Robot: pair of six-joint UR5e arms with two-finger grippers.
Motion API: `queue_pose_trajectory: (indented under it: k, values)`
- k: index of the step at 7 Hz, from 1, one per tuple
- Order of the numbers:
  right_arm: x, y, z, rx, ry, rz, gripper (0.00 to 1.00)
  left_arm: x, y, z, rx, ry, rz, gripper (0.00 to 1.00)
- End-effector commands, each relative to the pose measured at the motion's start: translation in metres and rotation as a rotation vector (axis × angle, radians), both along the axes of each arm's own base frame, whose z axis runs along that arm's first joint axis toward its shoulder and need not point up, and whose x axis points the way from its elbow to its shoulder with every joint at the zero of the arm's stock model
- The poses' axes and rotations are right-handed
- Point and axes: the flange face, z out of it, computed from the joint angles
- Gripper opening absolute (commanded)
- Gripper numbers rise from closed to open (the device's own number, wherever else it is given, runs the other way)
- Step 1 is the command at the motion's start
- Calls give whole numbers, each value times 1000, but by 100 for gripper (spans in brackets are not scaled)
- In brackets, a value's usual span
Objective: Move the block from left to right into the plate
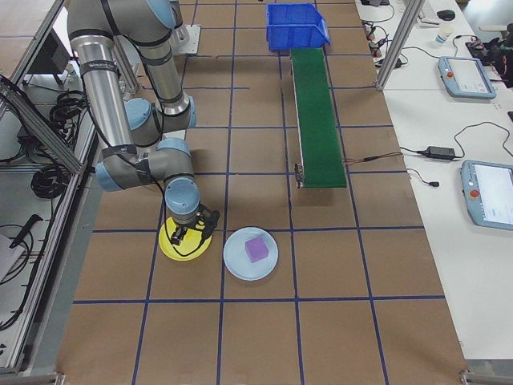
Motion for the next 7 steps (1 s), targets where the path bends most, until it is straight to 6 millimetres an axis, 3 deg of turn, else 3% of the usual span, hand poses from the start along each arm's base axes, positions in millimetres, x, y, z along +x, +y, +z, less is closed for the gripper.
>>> queue_pose_trajectory:
  k: [1, 2, 3, 4, 5, 6, 7]
  values:
    - [91, -85, 58, 5, 38, 9, 100, 0, 1, 0, 0, -1, -3, 100]
    - [146, -113, 65, 18, 53, 31, 100, 6, -1, -1, 3, 2, 5, 100]
    - [200, -131, 82, 5, 35, -12, 100, 9, 2, -21, 41, 9, -7, 100]
    - [251, -157, 110, -37, 46, -5, 100, 16, 5, -40, 78, 8, 4, 100]
    - [282, -169, 132, -36, 31, -23, 100, 22, 4, -43, 84, 10, 18, 100]
    - [313, -179, 143, -63, -28, 3, 100, 23, 1, -27, 50, -4, 18, 100]
    - [348, -184, 146, -73, -27, 72, 100, 21, 3, 7, -21, -2, 14, 100]
